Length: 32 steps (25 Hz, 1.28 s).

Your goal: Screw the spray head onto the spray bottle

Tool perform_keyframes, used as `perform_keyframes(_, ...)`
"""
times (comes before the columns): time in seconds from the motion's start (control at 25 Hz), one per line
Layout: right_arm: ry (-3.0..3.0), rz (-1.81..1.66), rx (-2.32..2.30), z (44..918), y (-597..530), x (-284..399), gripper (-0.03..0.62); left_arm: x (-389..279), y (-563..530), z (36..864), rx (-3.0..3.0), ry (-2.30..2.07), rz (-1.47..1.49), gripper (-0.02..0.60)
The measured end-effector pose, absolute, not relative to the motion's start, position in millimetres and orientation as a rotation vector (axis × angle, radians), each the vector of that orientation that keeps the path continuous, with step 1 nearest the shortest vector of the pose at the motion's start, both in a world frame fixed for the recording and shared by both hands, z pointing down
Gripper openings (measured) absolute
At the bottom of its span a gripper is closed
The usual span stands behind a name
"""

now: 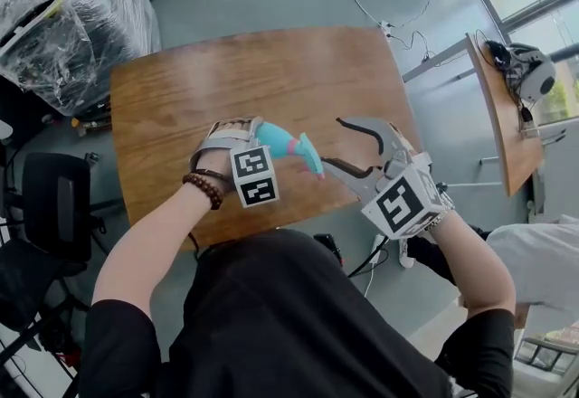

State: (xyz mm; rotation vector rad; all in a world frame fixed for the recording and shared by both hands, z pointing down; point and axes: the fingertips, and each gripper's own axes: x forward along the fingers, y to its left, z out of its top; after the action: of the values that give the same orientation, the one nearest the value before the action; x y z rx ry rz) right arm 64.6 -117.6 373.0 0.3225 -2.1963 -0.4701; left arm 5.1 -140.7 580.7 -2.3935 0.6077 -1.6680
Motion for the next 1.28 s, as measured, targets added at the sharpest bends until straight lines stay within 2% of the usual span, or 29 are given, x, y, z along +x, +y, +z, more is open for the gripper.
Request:
perform_keyframes(0.24, -1.619, -1.385, -0.159, 415.6, -76.4, 67.2, 0.259, 14.9, -120.5, 581.2, -2.437, 0.345, -1.662, 0.408)
perform_keyframes(0.48, -1.445, -1.621, -0.412, 447.4, -52.5, 63.5, 0.261, 26.2, -96.7, 581.7, -2.433, 0.091, -1.659, 0.409)
perform_keyframes(0.68, -1.407, -1.619, -0.526, 472.6, -40.6, 66.7, 0.254, 38.7, -83.9, 580.8, -2.425, 0.009, -1.638, 0.410)
perform_keyframes(0.8, -1.406, -1.612, -0.540, 480.6, -37.5, 68.5, 0.191, 44.1, -80.5, 580.6, -2.419, -0.007, -1.627, 0.408)
perform_keyframes(0.88, -1.425, -1.591, -0.522, 482.1, -37.1, 67.3, 0.127, 45.9, -79.8, 581.6, -2.417, -0.002, -1.621, 0.408)
perform_keyframes(0.92, -1.449, -1.562, -0.502, 482.1, -37.8, 66.4, 0.124, 46.2, -80.3, 582.4, -2.418, 0.008, -1.621, 0.408)
perform_keyframes(1.08, -1.627, -1.310, -0.332, 476.5, -50.7, 61.0, 0.123, 48.2, -89.9, 582.6, -2.434, 0.102, -1.611, 0.408)
perform_keyframes(1.28, -1.855, -0.834, -0.082, 478.3, -75.9, 60.3, 0.123, 46.3, -110.2, 580.5, -2.446, 0.280, -1.589, 0.408)
